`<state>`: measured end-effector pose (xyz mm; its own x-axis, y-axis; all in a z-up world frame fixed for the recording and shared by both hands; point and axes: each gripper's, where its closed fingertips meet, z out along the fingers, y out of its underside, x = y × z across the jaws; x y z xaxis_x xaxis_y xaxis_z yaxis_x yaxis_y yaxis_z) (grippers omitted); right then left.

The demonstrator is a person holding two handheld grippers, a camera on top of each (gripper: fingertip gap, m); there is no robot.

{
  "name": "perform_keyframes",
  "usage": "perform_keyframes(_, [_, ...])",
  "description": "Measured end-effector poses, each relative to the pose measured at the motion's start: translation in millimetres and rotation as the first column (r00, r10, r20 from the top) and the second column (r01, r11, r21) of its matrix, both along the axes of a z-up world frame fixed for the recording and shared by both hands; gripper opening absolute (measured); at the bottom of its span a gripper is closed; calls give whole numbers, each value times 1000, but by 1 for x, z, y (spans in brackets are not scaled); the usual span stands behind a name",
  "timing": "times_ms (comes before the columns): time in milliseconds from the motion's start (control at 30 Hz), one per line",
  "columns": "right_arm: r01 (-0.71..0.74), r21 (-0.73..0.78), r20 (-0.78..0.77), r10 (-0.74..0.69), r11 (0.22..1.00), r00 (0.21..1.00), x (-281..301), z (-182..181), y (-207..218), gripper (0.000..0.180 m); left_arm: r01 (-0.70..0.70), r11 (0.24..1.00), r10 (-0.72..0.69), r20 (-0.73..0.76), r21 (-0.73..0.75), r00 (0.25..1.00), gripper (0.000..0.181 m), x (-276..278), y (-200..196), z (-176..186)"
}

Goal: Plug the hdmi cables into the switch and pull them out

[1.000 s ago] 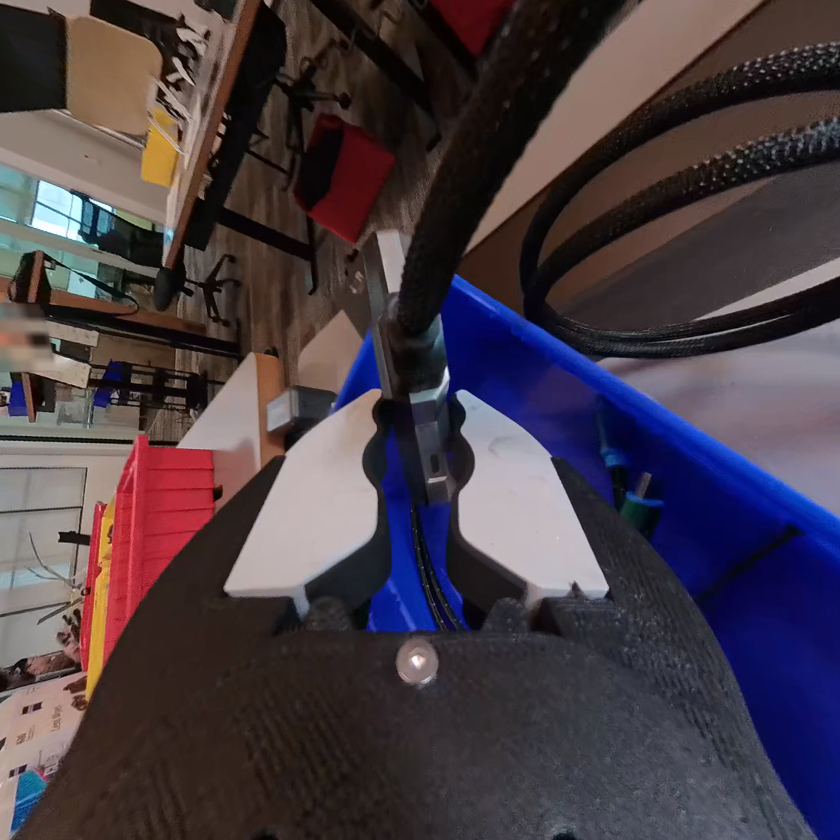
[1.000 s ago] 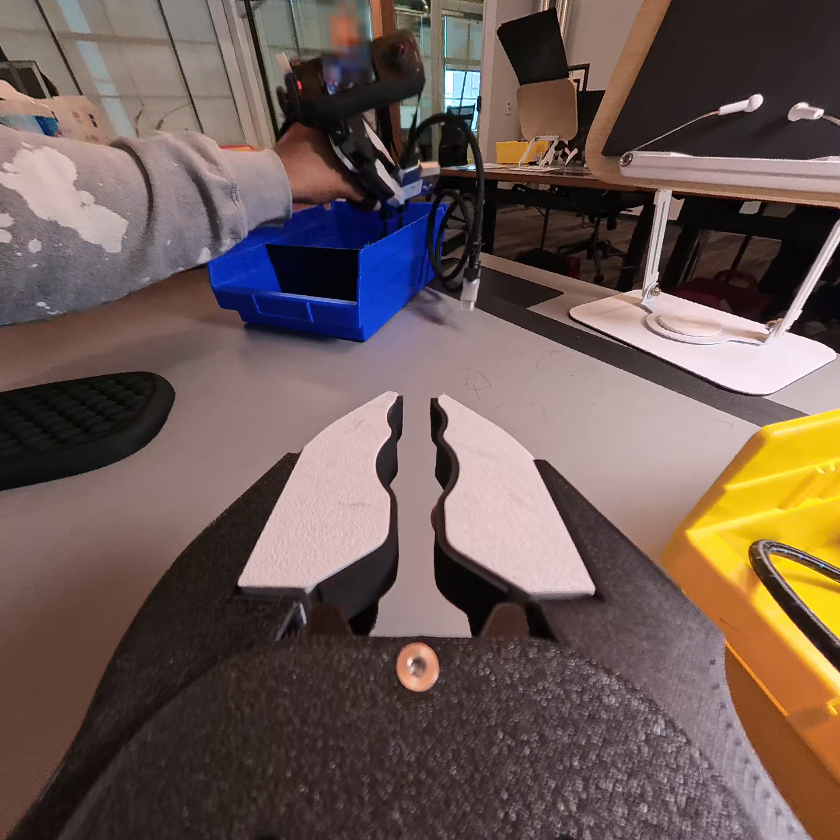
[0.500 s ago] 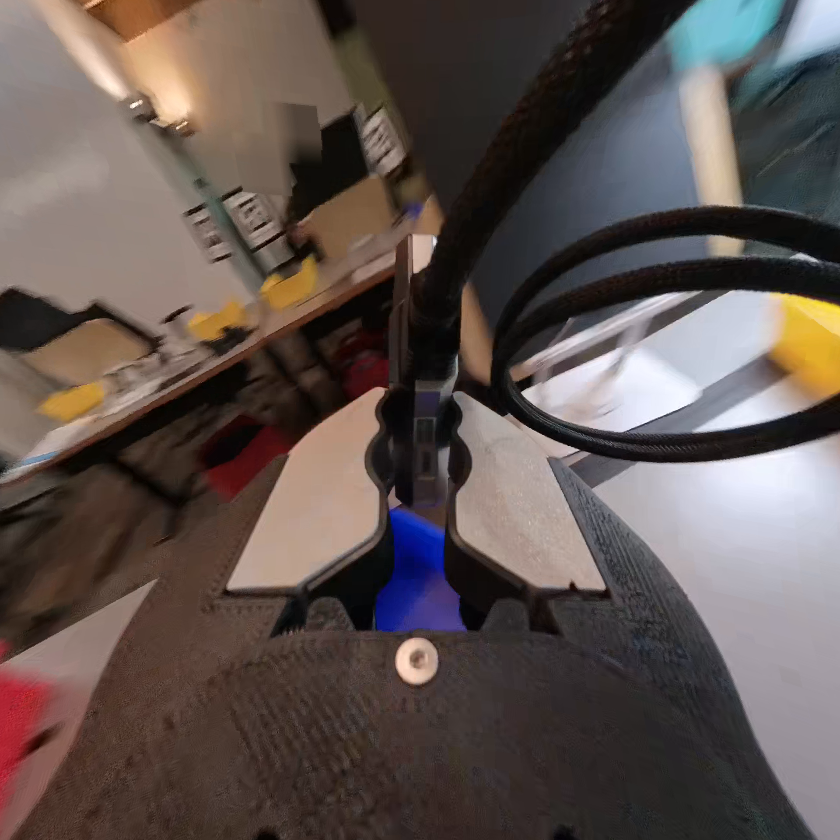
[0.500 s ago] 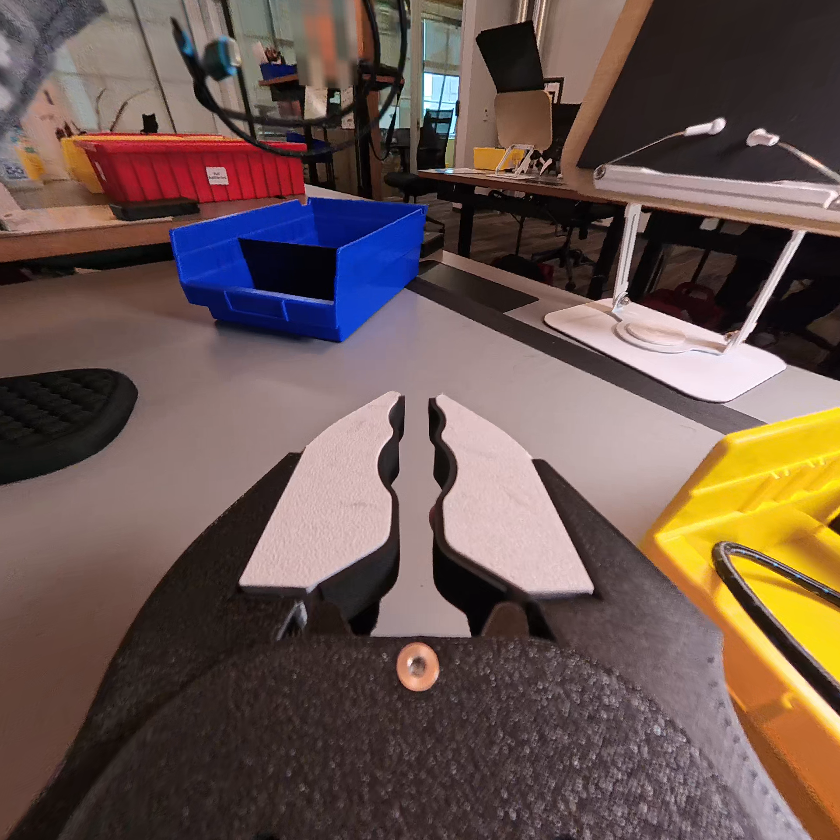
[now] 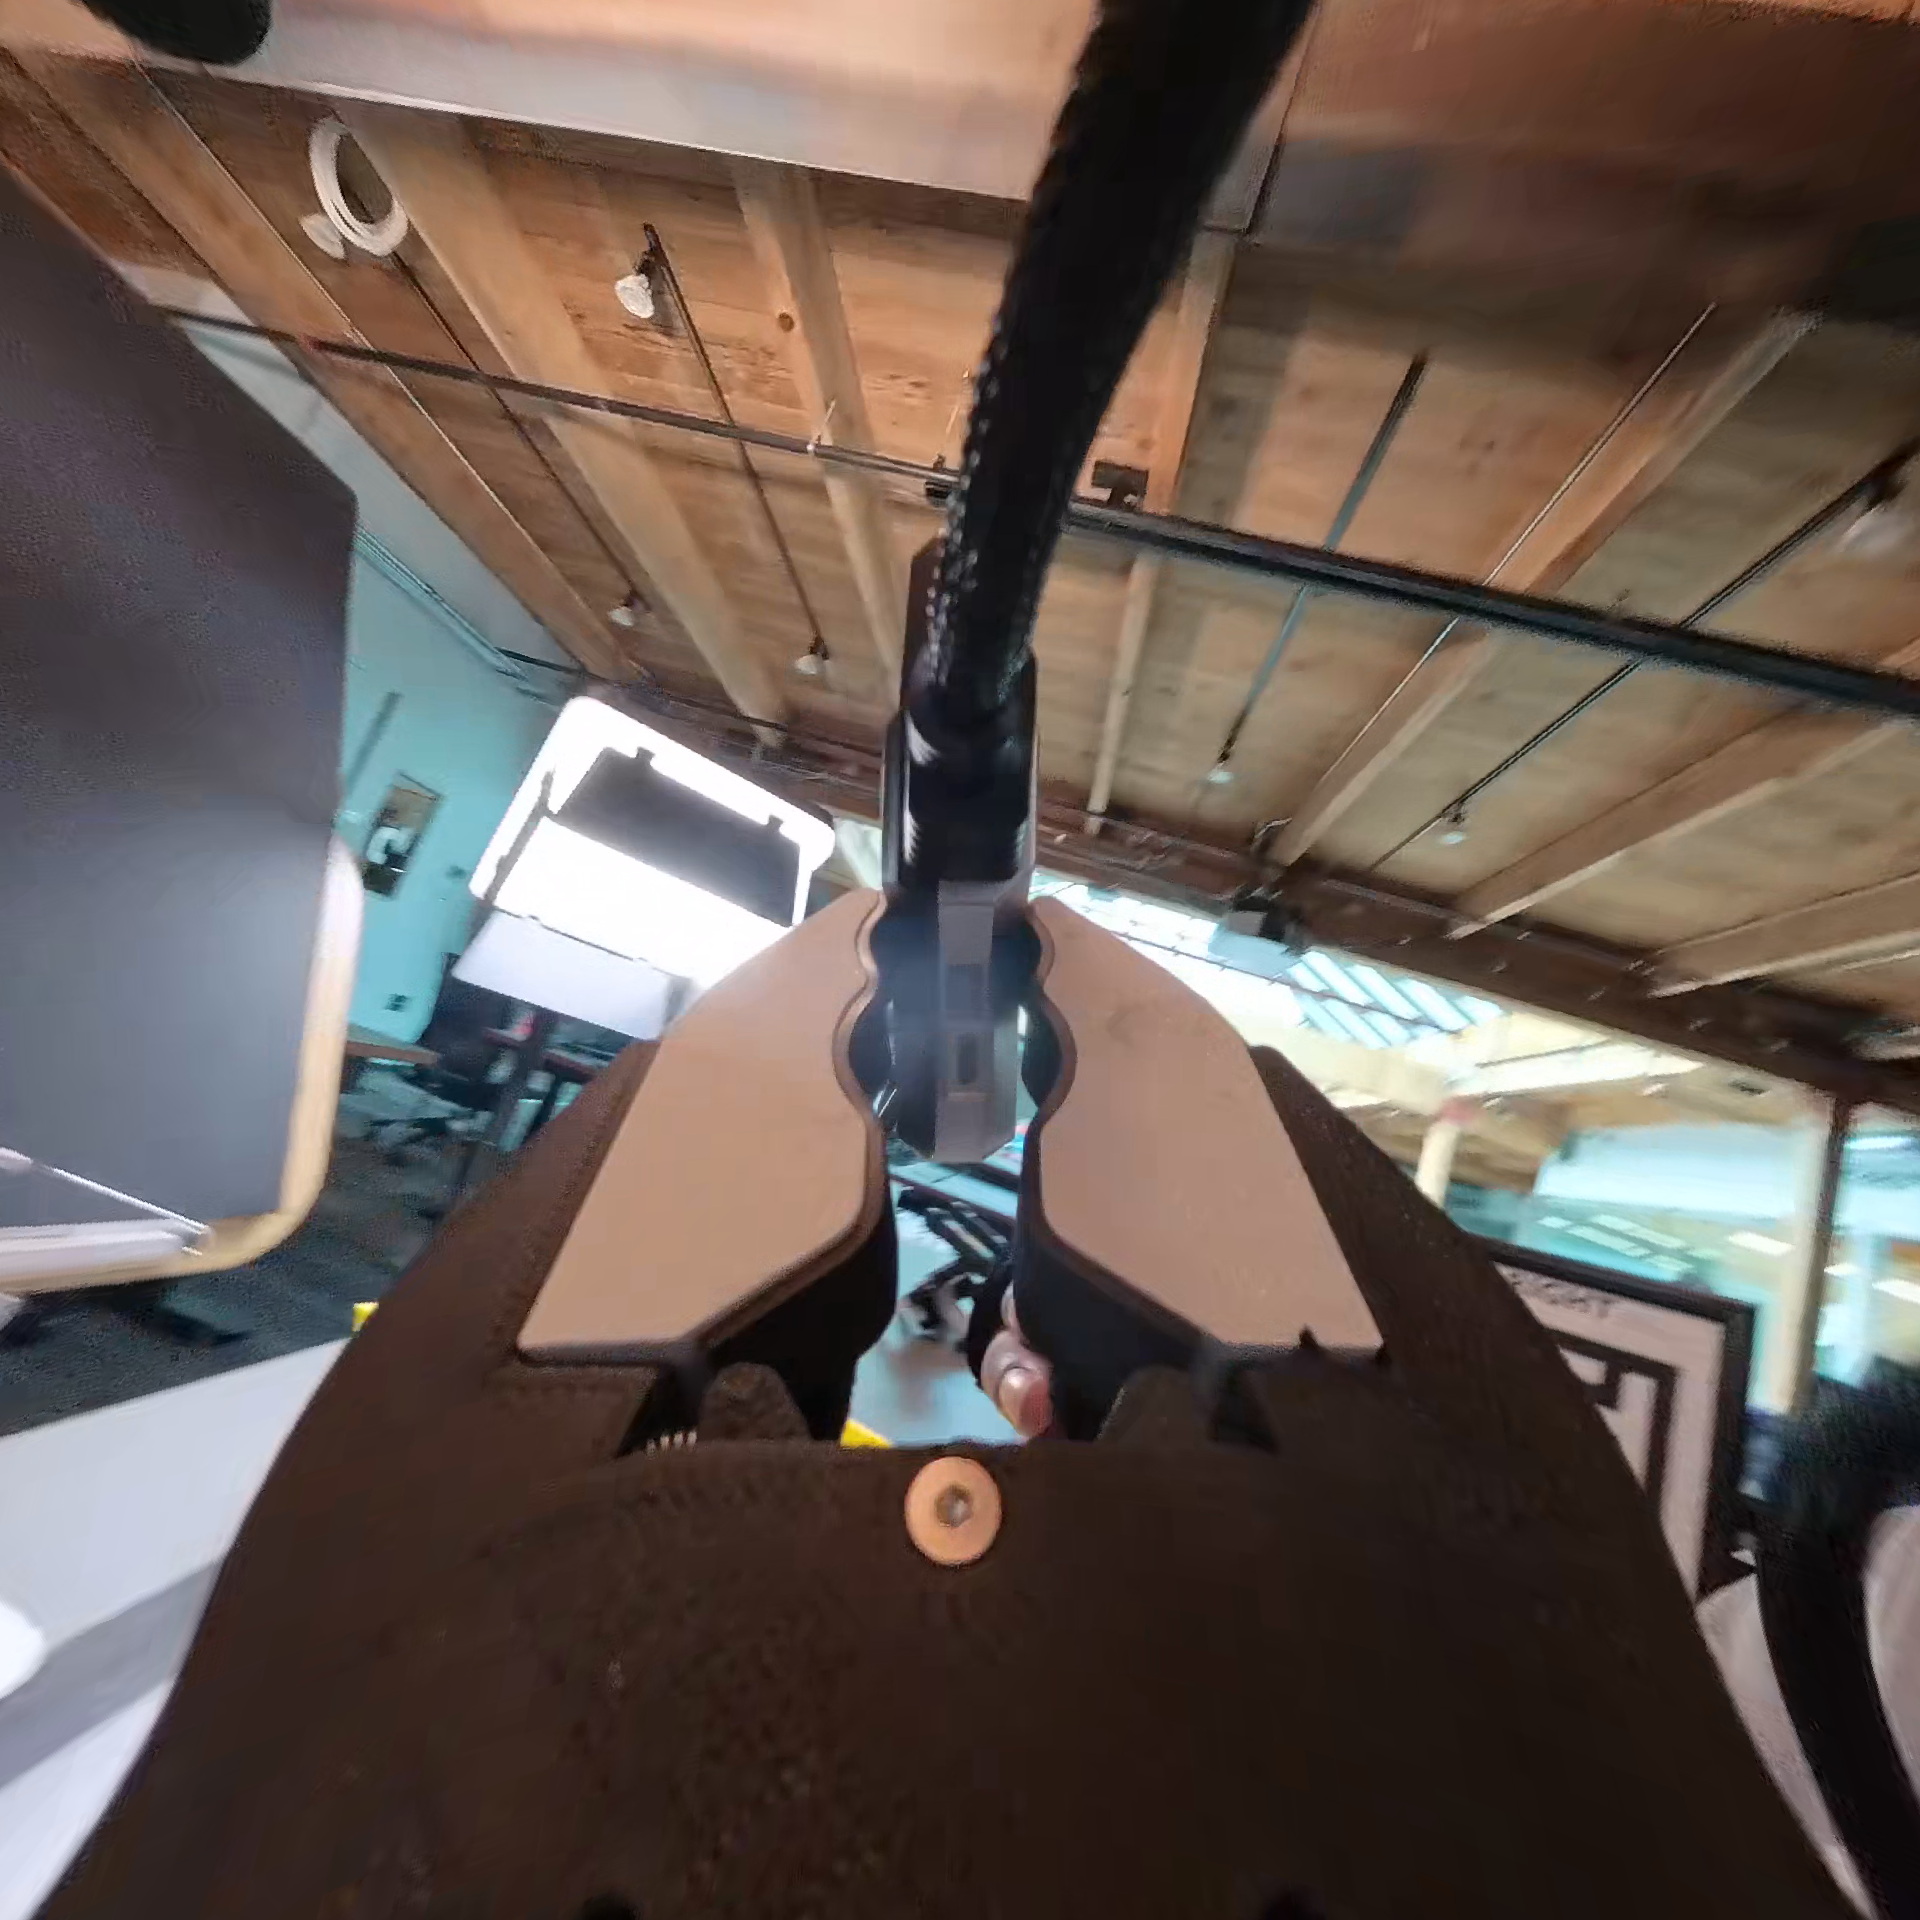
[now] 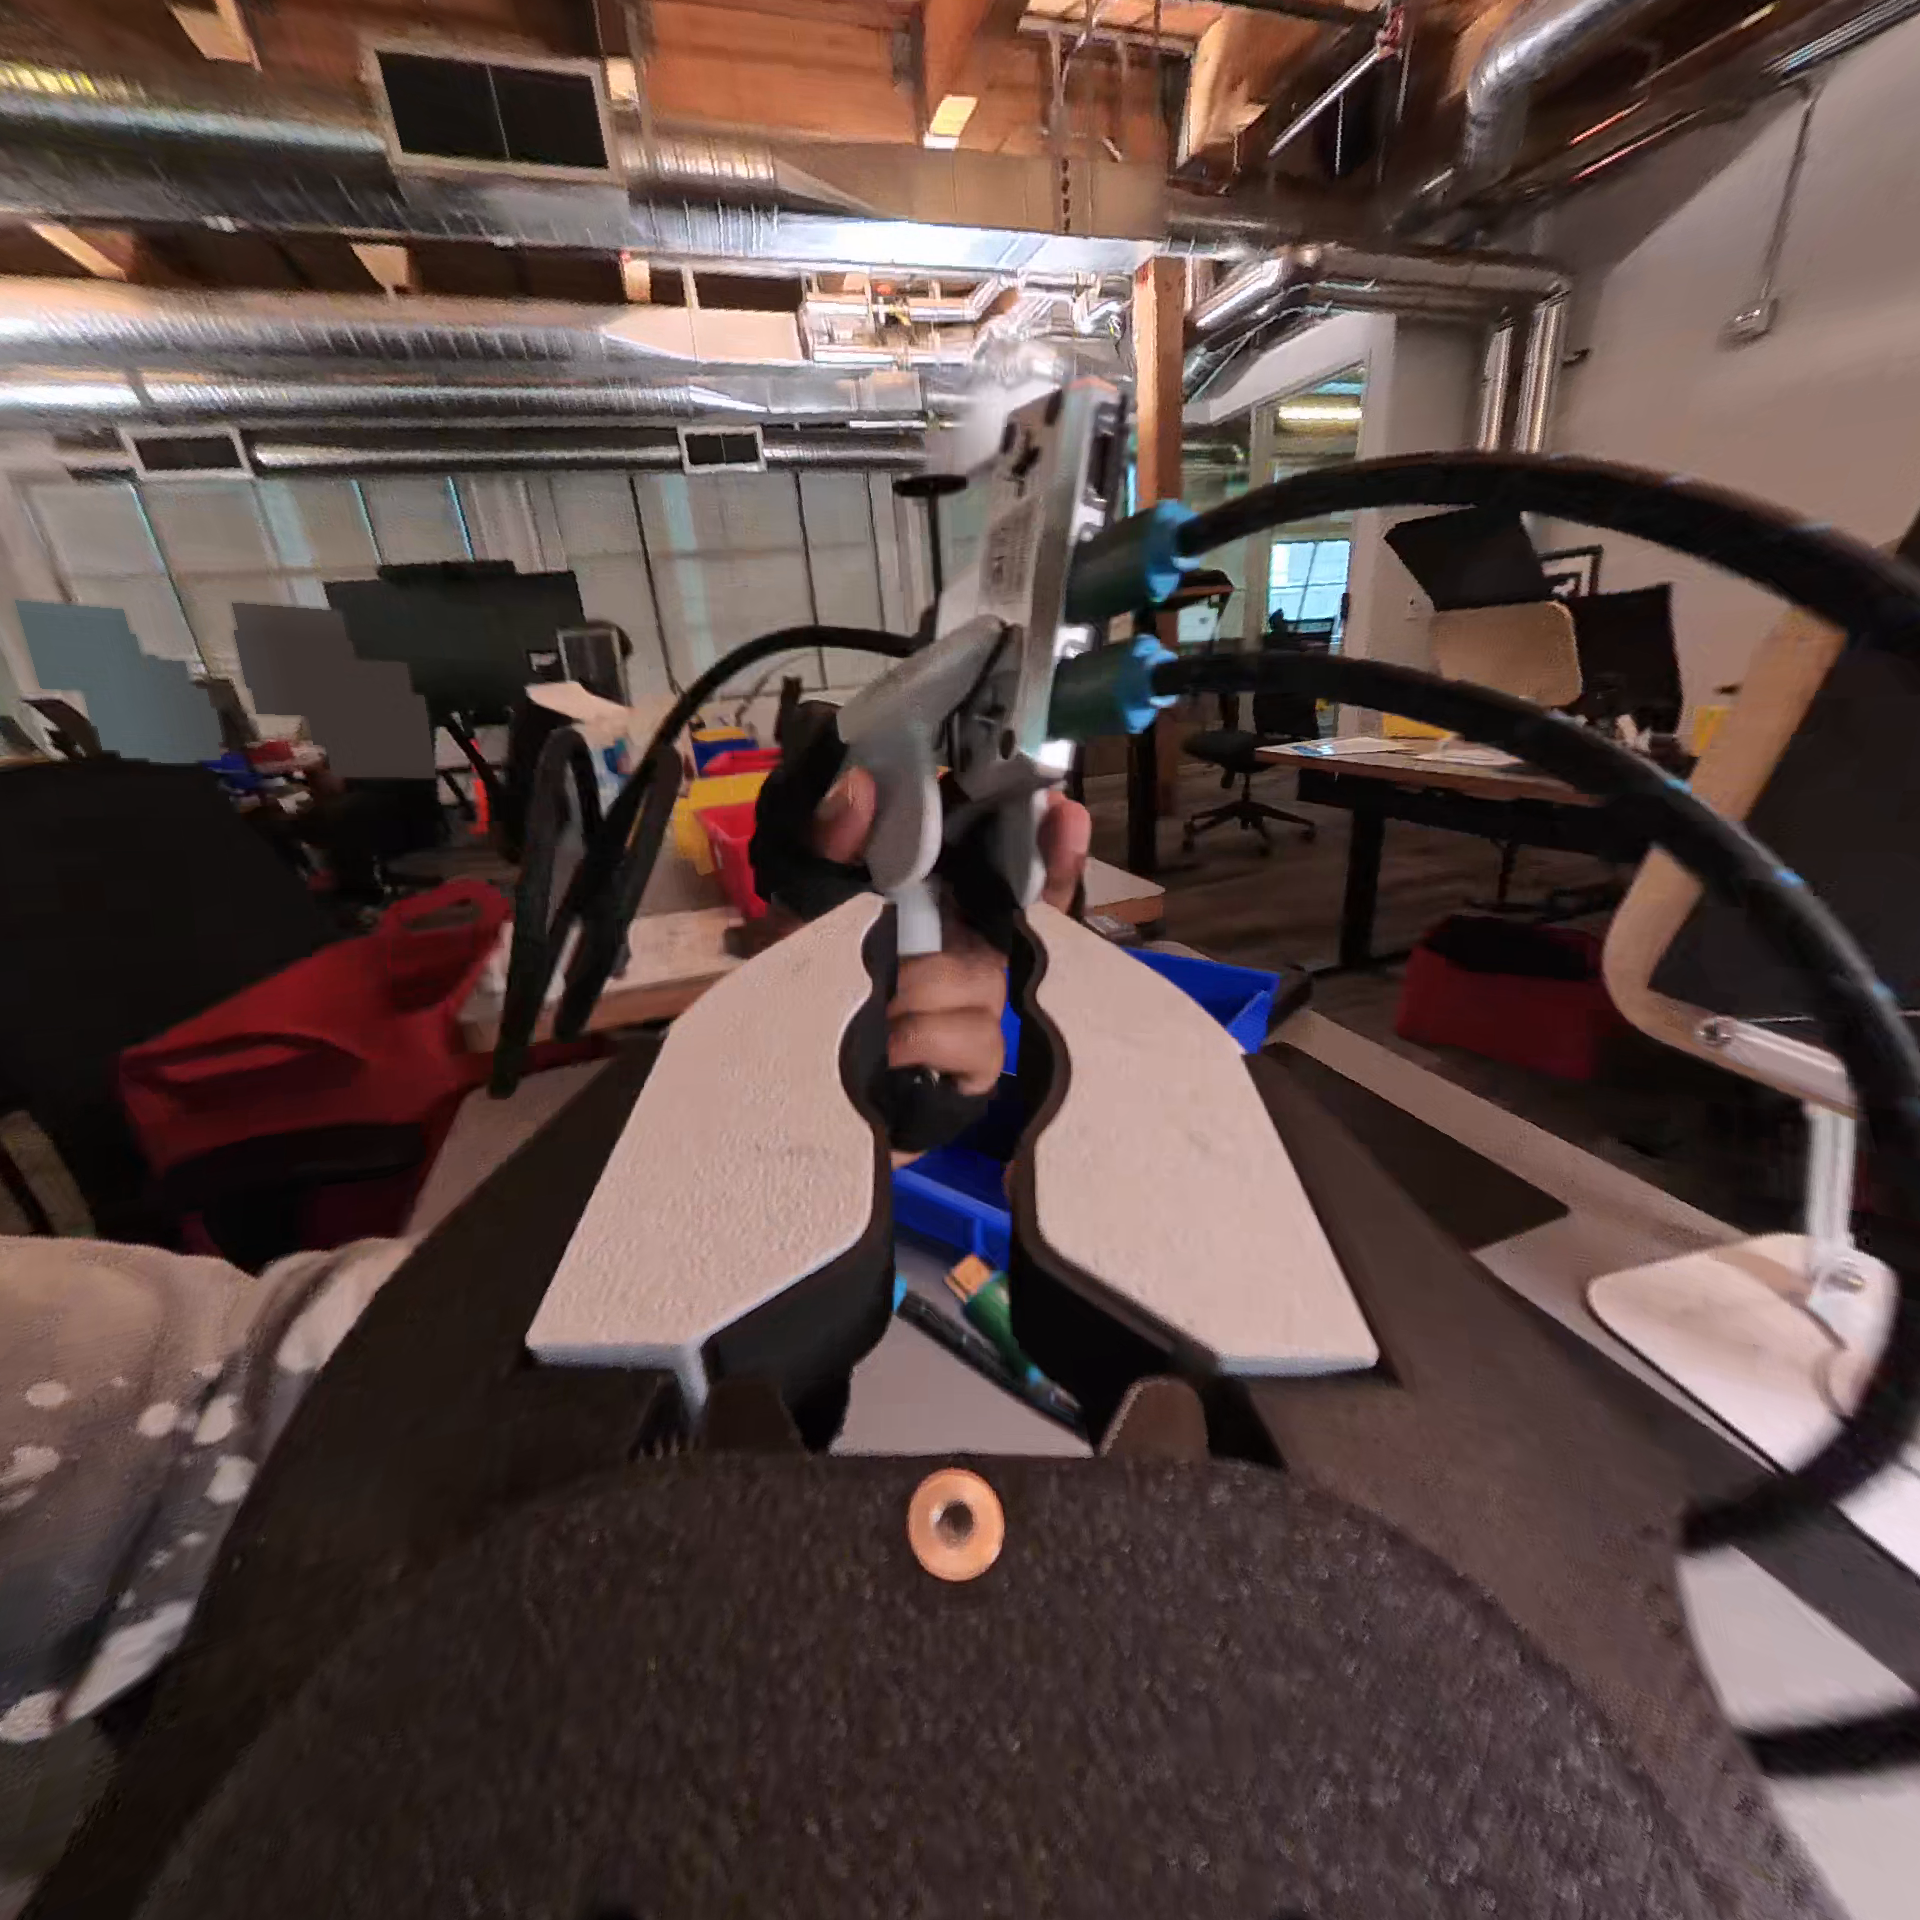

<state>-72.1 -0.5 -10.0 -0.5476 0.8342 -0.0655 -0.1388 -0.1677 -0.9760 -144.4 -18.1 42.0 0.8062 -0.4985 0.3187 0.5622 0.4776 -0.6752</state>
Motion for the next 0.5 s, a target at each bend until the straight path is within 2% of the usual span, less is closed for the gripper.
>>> perform_keyframes(67, [57, 63, -5, -57, 996, 998, -4, -10, 4, 19, 88, 996, -87, 59, 0, 994, 21, 4, 12, -17])
perform_keyframes(200, [115, -20, 87, -113, 993, 990, -9, -14, 34, 21, 163, 986, -166, 108, 29, 980, 22, 8, 21, -32])
perform_keyframes(300, [79, -20, 123, -76, 997, 989, -10, -24, 37, 29, 175, 983, -179, 78, 50, 981, 22, 19, 22, -29])
perform_keyframes(500, [-16, -104, -9, 15, 994, 1000, 2, -3, 28, 30, 233, 972, -233, -61, -13, 971, 22, 65, 32, -30])
